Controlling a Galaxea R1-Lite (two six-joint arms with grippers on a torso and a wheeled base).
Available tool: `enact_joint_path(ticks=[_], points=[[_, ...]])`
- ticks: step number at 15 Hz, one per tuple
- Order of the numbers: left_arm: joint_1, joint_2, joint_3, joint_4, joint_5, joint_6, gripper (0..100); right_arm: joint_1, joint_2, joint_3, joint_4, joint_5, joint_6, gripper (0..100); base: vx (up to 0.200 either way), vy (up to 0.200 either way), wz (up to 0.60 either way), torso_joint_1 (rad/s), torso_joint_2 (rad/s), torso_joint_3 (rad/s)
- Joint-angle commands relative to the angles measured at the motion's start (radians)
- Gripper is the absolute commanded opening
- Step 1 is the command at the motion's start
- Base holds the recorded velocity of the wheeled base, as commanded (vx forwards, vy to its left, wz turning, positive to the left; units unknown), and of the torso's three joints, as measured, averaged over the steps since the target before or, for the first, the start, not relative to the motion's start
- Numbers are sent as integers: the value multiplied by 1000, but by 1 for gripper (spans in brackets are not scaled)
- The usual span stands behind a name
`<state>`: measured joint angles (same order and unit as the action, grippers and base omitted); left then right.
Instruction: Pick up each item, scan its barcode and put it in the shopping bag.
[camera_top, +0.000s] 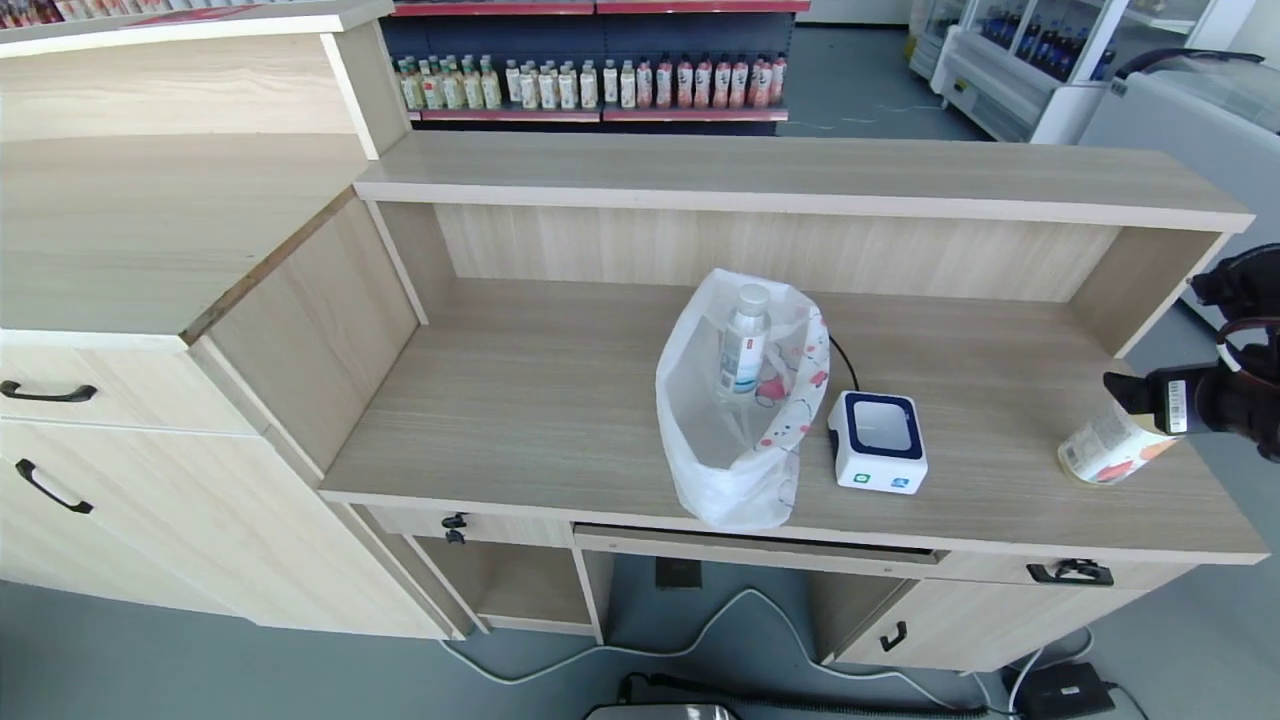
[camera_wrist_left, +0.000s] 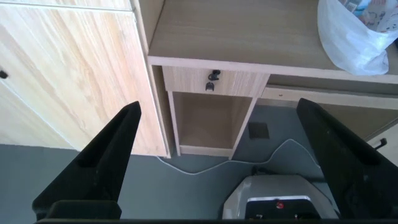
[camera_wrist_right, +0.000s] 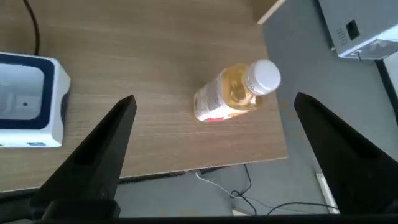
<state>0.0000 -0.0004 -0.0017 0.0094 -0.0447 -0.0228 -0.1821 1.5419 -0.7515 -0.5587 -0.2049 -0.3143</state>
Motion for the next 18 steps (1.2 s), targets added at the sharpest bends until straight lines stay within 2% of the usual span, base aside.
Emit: enact_joint_path(ticks=[1, 4, 7, 11, 14, 18], points=[[0, 0, 0, 0, 0, 0, 100, -65, 30, 17, 3, -13, 27, 100, 0, 0, 0, 0, 0, 0], [0, 0, 0, 0, 0, 0, 100, -103, 170, 23, -38, 10, 138, 100, 0, 0, 0, 0, 0, 0], [0, 0, 0, 0, 0, 0, 100, -132, 360, 72, -277, 64, 152, 100, 0, 0, 0, 0, 0, 0], [-2, 0, 0, 0, 0, 0, 100, -131, 498, 61, -458, 114, 147, 100, 0, 0, 0, 0, 0, 0], [-2, 0, 0, 0, 0, 0, 100, -123, 538, 43, -501, 180, 147, 100, 0, 0, 0, 0, 0, 0], [0, 0, 0, 0, 0, 0, 100, -114, 577, 6, -553, 185, 123, 100, 0, 0, 0, 0, 0, 0]])
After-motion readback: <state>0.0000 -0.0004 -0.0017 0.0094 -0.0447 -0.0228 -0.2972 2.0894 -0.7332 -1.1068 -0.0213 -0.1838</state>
